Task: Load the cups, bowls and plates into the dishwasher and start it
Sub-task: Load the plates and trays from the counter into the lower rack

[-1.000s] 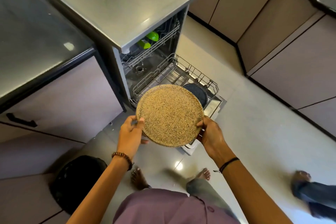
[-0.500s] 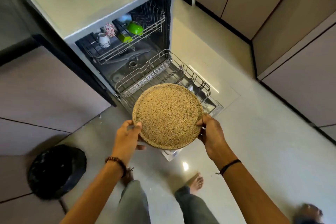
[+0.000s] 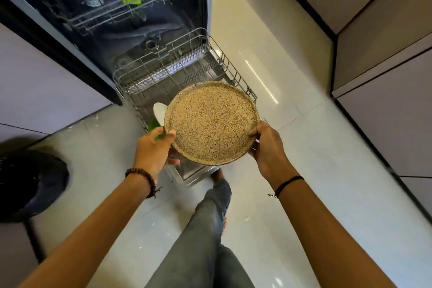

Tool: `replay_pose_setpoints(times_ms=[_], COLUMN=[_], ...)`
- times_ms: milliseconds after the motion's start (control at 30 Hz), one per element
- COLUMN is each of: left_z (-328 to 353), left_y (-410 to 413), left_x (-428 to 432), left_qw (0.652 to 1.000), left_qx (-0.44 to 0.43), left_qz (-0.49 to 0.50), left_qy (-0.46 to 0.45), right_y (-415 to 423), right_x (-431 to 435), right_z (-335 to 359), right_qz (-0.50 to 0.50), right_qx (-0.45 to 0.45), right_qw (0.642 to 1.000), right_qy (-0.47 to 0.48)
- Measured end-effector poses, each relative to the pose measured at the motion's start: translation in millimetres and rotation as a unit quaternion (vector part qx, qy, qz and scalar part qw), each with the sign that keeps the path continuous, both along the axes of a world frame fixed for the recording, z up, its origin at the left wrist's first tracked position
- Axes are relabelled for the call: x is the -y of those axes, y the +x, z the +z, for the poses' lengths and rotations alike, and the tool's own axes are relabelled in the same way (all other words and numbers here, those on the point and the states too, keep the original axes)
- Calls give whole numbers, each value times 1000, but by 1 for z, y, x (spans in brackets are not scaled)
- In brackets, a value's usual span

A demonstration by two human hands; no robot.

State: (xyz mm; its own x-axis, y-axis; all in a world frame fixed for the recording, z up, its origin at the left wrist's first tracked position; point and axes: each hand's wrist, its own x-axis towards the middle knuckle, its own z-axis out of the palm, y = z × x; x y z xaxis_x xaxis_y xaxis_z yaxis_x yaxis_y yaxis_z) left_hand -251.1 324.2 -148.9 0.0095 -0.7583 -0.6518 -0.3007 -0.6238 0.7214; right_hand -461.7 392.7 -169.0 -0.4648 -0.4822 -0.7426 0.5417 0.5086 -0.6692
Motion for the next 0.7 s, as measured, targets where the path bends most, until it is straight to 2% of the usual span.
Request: replay_pose_setpoints(times_ms=[133,333,533,700], left_z=[-19,-51,-97,-139], left_y=[-33,-98,-158,-195], left_x=[19,46,74,84], left_qw=[1000,999,997,992], left_qx=[-7,-24,-21,-29], left_qz=[-3,0,-14,25], left_qy=[5,36,72,123], right_y=[-37,-101,-160,-198], right_x=[18,44,73,95], right_z=[-11,-35,-68,-90], right_qz=[16,8,43,71], right_qx=[-15,11,-38,-71], right_qw=[1000,999,997,993], right_qy=[13,30,50,60])
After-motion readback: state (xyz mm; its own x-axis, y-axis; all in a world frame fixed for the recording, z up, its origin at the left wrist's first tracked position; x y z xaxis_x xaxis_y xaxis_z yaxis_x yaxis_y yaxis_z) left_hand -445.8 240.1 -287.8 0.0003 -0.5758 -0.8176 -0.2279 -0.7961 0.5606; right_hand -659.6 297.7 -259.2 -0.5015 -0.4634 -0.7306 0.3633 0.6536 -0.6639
